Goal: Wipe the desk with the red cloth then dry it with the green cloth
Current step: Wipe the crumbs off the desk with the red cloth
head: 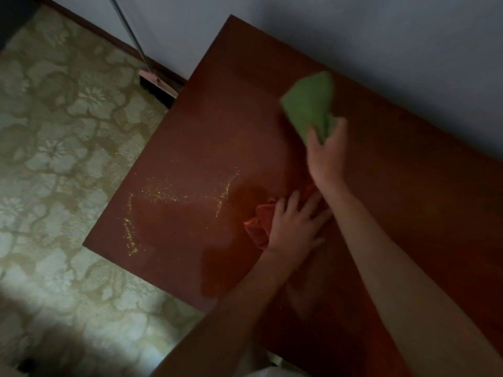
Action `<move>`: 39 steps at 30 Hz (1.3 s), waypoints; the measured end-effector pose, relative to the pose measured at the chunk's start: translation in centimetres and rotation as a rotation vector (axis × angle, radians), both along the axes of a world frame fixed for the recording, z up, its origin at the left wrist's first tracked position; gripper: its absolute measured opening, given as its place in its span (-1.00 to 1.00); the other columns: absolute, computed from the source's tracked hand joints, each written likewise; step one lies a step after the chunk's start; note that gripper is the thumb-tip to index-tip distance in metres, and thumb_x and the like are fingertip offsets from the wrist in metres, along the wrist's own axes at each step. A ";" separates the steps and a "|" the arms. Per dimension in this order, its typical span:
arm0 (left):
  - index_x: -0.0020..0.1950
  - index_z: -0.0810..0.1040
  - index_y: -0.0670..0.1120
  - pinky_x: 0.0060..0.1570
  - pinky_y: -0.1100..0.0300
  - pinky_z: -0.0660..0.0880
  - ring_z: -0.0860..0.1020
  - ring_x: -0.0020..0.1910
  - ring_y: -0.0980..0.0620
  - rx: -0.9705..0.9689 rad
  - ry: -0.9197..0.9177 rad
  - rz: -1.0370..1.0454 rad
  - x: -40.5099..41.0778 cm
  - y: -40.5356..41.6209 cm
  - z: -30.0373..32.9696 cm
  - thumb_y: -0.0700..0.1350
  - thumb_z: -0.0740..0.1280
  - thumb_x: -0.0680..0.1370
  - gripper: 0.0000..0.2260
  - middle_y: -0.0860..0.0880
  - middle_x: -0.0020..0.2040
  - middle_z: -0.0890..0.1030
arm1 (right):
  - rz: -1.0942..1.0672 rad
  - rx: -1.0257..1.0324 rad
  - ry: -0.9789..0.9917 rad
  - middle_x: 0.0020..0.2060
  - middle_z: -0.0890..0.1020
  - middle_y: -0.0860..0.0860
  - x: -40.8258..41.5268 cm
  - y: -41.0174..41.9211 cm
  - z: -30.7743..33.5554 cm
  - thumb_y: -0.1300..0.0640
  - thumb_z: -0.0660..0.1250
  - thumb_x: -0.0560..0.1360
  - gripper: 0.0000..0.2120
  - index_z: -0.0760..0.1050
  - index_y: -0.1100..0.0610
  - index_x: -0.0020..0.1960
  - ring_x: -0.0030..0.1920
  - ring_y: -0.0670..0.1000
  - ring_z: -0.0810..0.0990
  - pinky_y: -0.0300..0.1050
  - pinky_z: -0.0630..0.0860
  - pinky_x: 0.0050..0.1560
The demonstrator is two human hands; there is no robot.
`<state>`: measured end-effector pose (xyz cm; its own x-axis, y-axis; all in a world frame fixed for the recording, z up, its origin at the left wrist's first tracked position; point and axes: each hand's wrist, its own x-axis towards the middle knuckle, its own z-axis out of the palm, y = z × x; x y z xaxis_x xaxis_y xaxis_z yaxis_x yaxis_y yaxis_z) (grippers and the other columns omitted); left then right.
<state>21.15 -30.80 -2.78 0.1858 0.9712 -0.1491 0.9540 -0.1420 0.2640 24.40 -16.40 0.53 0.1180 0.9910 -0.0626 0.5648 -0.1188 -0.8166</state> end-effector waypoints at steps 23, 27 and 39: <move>0.42 0.42 0.22 0.18 -0.17 0.40 0.41 0.28 -0.28 -0.019 0.059 -0.019 1.7 1.1 0.9 0.23 0.39 0.38 -0.40 -0.04 0.48 0.38 | -0.643 -0.011 0.530 0.35 0.44 -0.03 12.3 -8.9 1.9 0.31 0.15 0.48 -0.49 0.39 -0.13 0.33 0.21 -0.02 0.56 -0.17 0.58 -0.09; 0.37 0.46 0.26 0.26 -0.15 0.38 0.43 0.33 -0.20 -0.054 0.069 -0.239 2.1 5.9 0.8 0.27 0.47 0.30 -0.36 0.02 0.46 0.42 | -0.686 -0.011 0.571 0.32 0.48 -0.01 11.9 -8.3 1.7 0.14 0.29 0.52 -0.62 0.39 -0.06 0.32 0.22 0.00 0.57 -0.14 0.60 -0.02; 0.53 0.19 0.23 0.30 -0.35 0.27 0.30 0.36 -0.37 -0.121 0.037 0.911 -25.4 13.4 0.7 0.08 0.31 0.53 -0.41 -0.09 0.55 0.16 | -0.567 -0.090 0.433 0.36 0.43 -0.02 9.6 -11.5 0.6 0.18 0.29 0.56 -0.61 0.37 -0.07 0.35 0.21 -0.08 0.55 -0.11 0.62 0.03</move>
